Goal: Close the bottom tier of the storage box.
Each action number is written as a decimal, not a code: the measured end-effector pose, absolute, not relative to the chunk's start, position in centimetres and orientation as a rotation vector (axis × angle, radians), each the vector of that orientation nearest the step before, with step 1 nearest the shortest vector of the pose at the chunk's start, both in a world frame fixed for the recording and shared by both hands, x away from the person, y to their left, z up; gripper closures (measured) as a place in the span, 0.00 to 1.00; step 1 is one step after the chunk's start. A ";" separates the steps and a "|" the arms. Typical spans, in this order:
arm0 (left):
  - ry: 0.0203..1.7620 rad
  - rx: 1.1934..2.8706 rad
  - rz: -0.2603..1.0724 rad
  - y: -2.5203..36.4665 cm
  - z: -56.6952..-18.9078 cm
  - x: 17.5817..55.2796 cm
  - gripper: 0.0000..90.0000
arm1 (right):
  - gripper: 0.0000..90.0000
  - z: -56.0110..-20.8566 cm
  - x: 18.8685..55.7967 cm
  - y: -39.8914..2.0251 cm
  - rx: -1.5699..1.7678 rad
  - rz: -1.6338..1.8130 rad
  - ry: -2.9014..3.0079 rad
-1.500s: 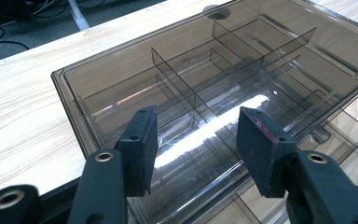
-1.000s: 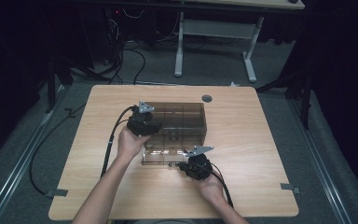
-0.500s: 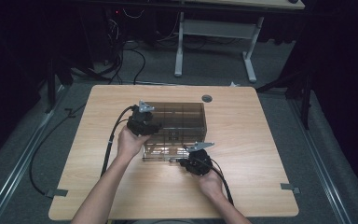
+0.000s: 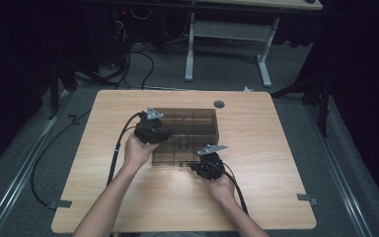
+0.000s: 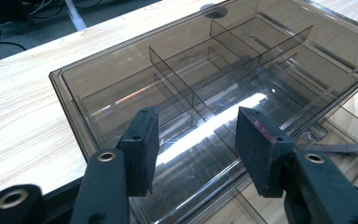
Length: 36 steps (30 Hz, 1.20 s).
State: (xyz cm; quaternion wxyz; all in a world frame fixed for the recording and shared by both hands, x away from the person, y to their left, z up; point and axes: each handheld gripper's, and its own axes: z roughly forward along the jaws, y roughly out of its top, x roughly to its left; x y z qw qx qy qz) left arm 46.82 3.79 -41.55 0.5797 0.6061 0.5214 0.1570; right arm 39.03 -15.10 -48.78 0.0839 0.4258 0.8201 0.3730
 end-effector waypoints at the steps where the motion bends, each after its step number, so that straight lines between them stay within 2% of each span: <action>1: 1.219 1.417 0.367 3.8 -41.6 46.8 0.56 | 0.99 -48.8 39.1 -15.1 1.286 1.117 2.443; 36: 1.220 1.426 0.364 3.8 -41.5 46.9 0.56 | 0.99 -48.5 41.5 -14.6 1.338 1.133 2.373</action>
